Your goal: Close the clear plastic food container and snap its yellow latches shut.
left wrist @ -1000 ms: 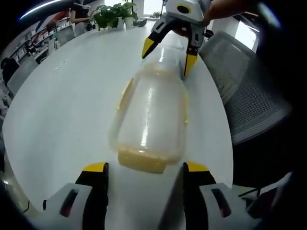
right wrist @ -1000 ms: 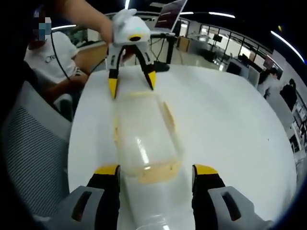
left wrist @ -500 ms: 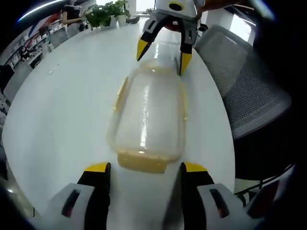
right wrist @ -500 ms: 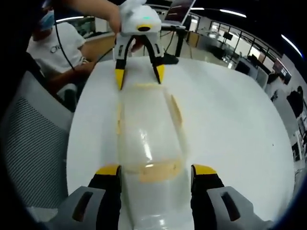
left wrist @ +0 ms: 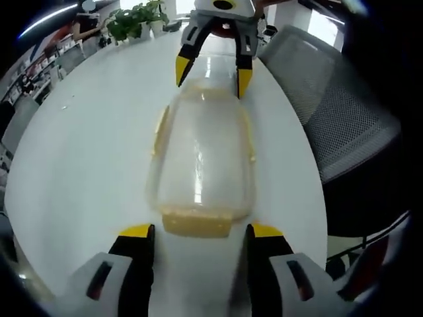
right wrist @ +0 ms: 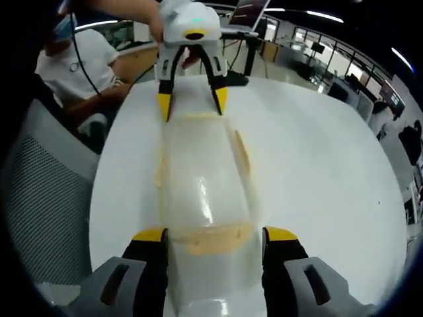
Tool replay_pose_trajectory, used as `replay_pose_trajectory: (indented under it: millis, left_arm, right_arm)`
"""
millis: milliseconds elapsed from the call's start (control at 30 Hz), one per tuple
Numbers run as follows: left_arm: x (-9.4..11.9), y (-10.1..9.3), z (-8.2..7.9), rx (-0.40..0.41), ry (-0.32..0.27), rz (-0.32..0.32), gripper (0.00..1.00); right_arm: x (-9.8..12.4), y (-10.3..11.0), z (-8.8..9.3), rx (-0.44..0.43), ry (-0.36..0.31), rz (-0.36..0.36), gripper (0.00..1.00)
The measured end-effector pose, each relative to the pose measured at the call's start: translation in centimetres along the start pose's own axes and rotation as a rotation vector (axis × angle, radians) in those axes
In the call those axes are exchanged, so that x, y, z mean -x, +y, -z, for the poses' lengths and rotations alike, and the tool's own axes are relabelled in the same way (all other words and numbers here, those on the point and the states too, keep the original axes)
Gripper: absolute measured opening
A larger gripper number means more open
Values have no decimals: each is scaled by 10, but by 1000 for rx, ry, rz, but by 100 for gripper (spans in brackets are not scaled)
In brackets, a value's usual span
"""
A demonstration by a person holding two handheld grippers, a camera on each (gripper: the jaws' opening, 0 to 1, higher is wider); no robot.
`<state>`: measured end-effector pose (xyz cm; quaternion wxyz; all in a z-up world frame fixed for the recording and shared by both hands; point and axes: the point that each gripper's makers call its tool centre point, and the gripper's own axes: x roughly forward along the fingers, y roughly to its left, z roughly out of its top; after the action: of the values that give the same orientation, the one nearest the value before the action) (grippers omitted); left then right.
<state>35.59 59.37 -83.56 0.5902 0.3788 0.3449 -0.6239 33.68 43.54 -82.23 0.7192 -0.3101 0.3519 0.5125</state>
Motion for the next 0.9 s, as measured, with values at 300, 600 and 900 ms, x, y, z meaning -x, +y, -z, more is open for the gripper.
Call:
replay_pose_trajectory:
  millis: [300, 600, 900]
  left_arm:
    - [-1, -1, -2, -35, 15, 33, 47]
    - [-1, -3, -3, -57, 31, 51, 46]
    - [-1, -2, -3, -54, 38, 63, 45]
  right_arm:
    - [0, 1, 2, 23, 29, -17, 51]
    - [0, 2, 2, 55, 79, -52, 46]
    - [4, 2, 14, 62, 144, -98, 46]
